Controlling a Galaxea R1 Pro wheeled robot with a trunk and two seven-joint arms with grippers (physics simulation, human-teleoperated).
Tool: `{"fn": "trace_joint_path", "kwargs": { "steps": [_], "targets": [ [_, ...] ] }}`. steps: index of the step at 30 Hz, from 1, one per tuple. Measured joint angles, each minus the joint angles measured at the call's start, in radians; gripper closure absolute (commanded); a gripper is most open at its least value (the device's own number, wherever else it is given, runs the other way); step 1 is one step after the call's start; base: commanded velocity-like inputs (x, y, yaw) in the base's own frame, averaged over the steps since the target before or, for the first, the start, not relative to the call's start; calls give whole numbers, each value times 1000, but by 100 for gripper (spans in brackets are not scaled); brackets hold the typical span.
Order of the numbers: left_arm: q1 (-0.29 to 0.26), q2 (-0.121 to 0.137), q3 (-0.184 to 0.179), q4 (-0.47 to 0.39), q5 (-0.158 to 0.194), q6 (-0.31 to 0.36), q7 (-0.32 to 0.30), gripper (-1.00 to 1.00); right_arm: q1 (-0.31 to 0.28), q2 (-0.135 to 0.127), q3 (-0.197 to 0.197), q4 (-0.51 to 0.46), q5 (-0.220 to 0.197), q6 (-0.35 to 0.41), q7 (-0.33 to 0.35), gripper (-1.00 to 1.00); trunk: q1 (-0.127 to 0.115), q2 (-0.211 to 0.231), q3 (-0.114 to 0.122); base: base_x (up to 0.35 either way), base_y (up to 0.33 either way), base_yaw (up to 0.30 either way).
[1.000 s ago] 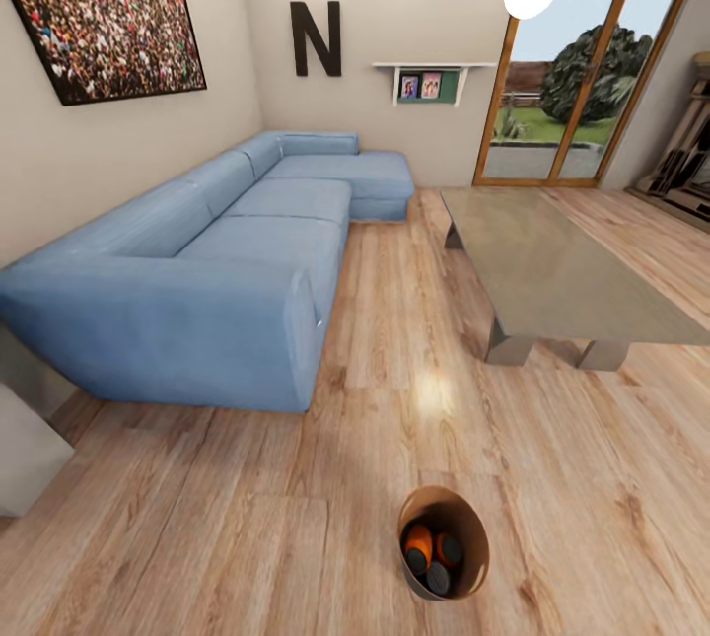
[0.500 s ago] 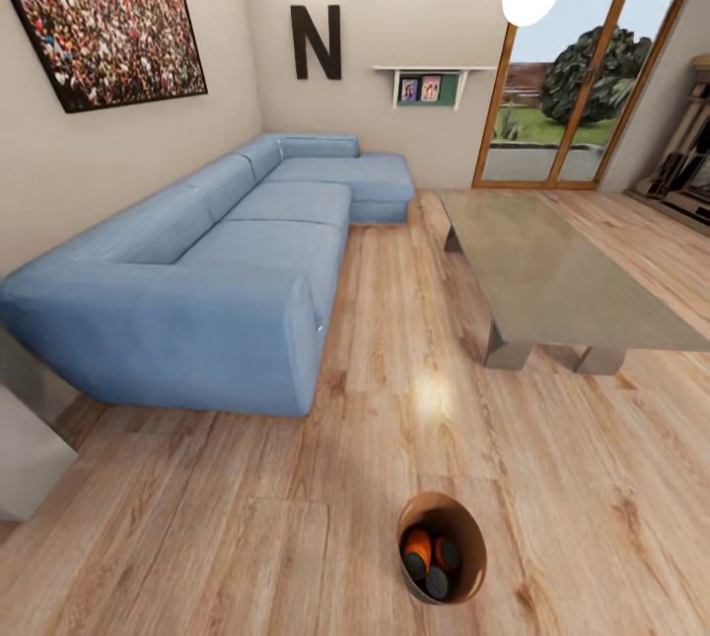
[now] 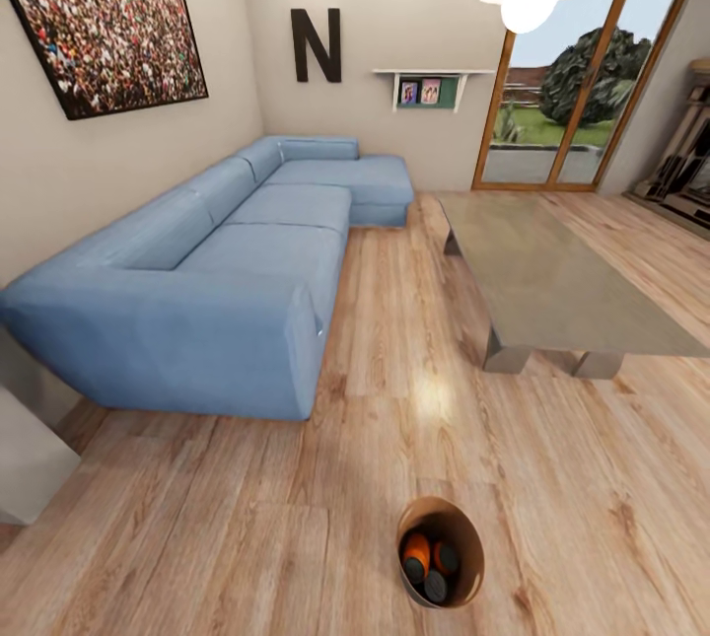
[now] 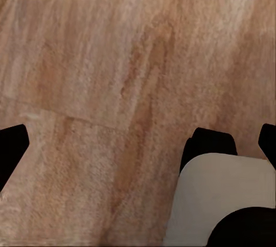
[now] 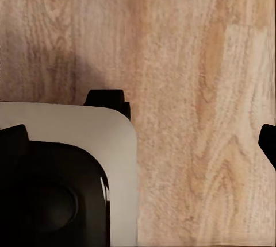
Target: Put the three can of soda from the living room inside the tash can in the kitchen.
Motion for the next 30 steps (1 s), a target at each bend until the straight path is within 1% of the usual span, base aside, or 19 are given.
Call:
{"fn": "trace_joint_path", "kwargs": {
  "steps": [1,2,3,6,7,12,13,14,15,17,23,26,30],
  "targets": [
    [0,0,0,0,0,0,0,-100,0,0,0,0,-1,0,0,-100,-4,7,3,0,0,0],
    [5,3,0,2,0,3,2,-100,5,-1,1,0,-33,-5,0,-100,-8,14,6,0,0,0],
    [7,4,0,3,0,4,3,-100,10,-2,1,0,-46,-7,0,-100,-11,21,9,0,0,0],
    [13,3,-1,5,-1,15,4,-100,31,-4,1,-2,-76,-16,0,-100,-23,42,19,0,0,0],
    [14,2,-2,5,-2,19,4,-100,35,-5,2,-3,-81,-17,0,-100,-27,49,22,0,0,0],
    [21,0,-2,6,-2,39,5,-100,54,-6,1,-4,-94,-20,0,-100,-46,84,38,0,0,0],
    [28,-1,-2,6,-2,57,5,-100,57,-6,1,-3,-95,-21,0,-100,-50,91,41,0,0,0],
    [28,-1,-2,6,-2,58,5,-100,57,-6,1,-3,-95,-21,0,-100,-54,98,44,0,0,0],
    [35,-1,-2,6,-2,77,6,-100,60,-6,2,-3,-97,-21,0,-100,-57,105,47,0,0,0],
    [42,-2,-2,6,-3,92,7,-100,63,-6,1,-2,-99,-21,0,-100,-65,119,53,0,0,0],
    [61,-3,-7,6,-4,109,8,-100,68,-7,1,-1,-107,-22,0,-100,-88,161,72,0,0,0],
    [72,-3,-26,6,-20,113,9,-100,77,-7,1,0,-112,-22,0,-100,-100,182,81,0,0,0],
    [95,-4,-43,6,-60,116,9,-100,96,-7,2,1,-115,-23,0,-100,-115,210,94,0,0,0]
  ]
}}
